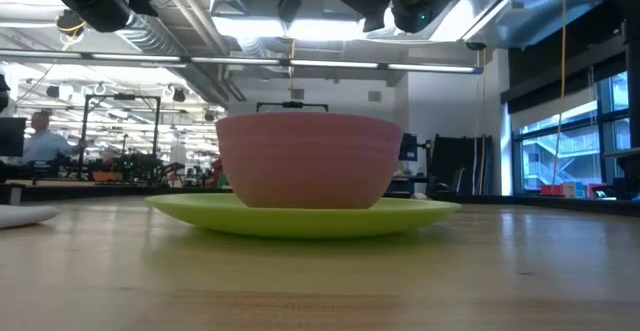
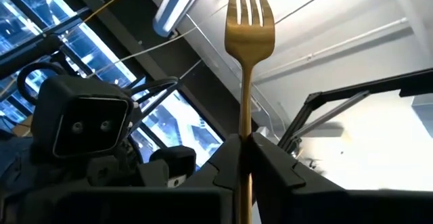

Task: Set table place
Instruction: Put the gold fork to the right side of the green plate

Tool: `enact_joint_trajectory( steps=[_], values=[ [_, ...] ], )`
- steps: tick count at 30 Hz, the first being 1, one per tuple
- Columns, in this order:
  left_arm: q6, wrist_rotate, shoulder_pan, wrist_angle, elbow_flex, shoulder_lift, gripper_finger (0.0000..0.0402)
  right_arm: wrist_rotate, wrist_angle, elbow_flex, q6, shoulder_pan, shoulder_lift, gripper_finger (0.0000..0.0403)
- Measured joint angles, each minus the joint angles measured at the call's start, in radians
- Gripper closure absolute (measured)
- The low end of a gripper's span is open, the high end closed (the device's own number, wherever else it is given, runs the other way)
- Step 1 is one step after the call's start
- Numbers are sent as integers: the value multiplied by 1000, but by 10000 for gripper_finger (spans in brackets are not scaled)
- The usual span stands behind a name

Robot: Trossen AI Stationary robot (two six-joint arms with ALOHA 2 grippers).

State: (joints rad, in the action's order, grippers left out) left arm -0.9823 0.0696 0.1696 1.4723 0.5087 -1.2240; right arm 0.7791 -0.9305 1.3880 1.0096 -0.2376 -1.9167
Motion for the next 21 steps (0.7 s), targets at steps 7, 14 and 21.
enact_joint_trajectory(
  steps=[7, 14, 21],
  values=[
    [18, 0, 0, 0, 0, 0, 384, -25, 11, 0, -22, 23, 0, 299],
    [18, 0, 0, 2, 1, 1, 389, -30, 39, 78, -53, 25, 0, 299],
    [26, 0, 0, -1, 1, 0, 374, -30, 247, 167, -141, 26, 2, 299]
  ],
)
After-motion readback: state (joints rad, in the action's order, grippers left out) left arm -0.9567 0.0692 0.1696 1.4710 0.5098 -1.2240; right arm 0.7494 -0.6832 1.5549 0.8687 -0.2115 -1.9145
